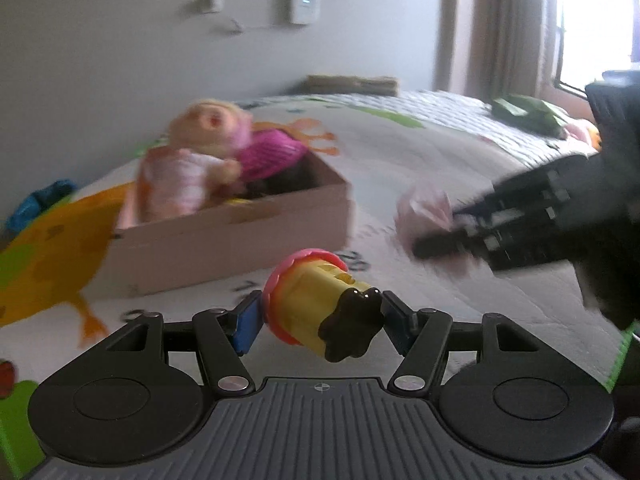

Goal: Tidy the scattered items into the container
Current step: 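Lift the yellow toy with the left gripper while right gripper lifts the lace bow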

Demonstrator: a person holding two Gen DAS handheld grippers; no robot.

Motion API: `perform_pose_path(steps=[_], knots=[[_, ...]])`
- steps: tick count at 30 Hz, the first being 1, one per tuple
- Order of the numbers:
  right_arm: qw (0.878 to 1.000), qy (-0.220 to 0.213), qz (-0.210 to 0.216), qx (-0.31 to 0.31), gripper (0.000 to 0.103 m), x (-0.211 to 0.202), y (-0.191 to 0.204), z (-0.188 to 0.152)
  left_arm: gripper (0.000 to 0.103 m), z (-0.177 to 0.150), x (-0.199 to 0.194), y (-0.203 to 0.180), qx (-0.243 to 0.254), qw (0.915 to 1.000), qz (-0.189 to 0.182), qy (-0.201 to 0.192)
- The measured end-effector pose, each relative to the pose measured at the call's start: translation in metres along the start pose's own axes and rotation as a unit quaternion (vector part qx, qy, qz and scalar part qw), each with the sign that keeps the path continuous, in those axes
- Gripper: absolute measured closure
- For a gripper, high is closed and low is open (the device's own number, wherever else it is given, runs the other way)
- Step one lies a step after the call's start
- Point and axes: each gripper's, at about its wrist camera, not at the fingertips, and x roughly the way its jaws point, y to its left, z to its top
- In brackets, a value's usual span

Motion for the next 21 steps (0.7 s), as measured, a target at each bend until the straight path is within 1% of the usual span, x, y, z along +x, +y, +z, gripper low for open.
perform_pose_path(steps=[3,6,8,12,17,21], knots=[[1.0,0.003,0.022,-0.01,0.073,0.005,0.021,0.005,0.035,0.004,-0.01,0.016,-0.009,0.9999,0.006,-0.009],[0.999,-0.003,0.031,-0.023,0.073,0.011,0.036,0.014,0.035,0.01,-0.017,0.028,-0.005,0.9995,0.021,-0.022],[0.999,-0.011,0.03,-0.028,0.073,0.015,0.041,0.024,0.035,0.016,-0.02,0.037,-0.007,0.999,0.031,-0.032],[0.998,-0.043,0.008,-0.035,0.073,0.018,0.04,0.049,0.035,0.035,-0.021,0.06,-0.023,0.9972,0.038,-0.06],[0.994,-0.088,-0.045,-0.054,0.073,0.024,0.028,0.081,0.035,0.073,-0.006,0.091,-0.075,0.9937,0.009,-0.083],[0.991,-0.098,-0.066,-0.055,0.073,0.039,0.016,0.097,0.035,0.099,0.021,0.107,-0.106,0.9908,-0.018,-0.082]])
